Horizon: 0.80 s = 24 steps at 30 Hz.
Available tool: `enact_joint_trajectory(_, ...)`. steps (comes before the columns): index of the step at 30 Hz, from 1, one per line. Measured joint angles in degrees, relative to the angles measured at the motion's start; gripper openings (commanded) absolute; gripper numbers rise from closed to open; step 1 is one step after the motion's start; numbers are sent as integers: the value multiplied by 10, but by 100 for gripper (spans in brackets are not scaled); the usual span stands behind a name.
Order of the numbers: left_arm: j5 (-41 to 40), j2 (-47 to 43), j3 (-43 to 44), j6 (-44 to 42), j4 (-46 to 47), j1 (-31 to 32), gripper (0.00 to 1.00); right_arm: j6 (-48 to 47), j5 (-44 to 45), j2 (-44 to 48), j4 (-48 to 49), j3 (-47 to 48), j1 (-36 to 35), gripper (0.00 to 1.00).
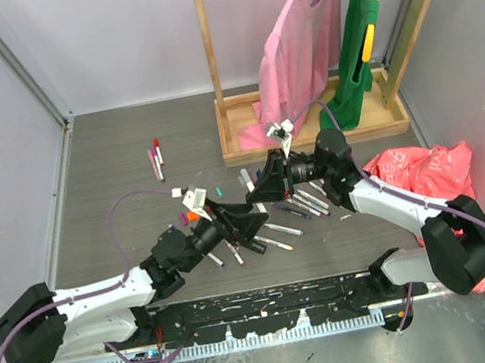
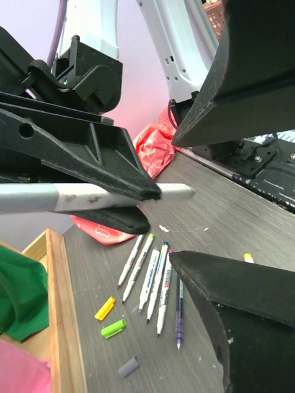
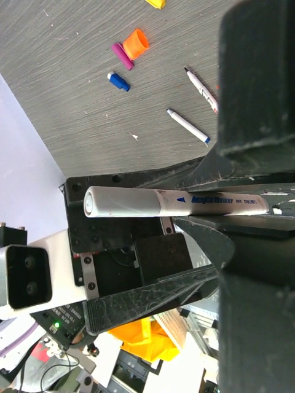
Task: Open the pen caps
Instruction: Pick up the pen from the center of the board, then open the pen cap from the pen.
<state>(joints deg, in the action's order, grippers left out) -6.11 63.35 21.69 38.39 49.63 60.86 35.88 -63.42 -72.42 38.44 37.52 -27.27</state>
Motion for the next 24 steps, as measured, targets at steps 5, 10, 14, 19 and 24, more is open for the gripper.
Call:
enact_joint_trajectory(5, 46, -55, -35, 9, 3, -56, 89, -34, -8, 0, -59, 28, 1, 1)
enact_joint_trajectory(10, 135, -91, -22, 61, 10, -175, 98, -73, -26, -6, -112, 53, 1, 1)
enact_joint_trajectory(14, 184, -88, 12, 87, 7, -204, 98, -96, -34, -8, -145, 56, 1, 1)
enact_joint_trajectory(19, 216, -66, 59, 101, 8, -209, 98, -111, -43, -13, -169, 63, 1, 1)
enact_joint_trajectory(24, 231, -19, 87, 117, 8, -209, 92, -118, -47, -15, -176, 63, 1, 1)
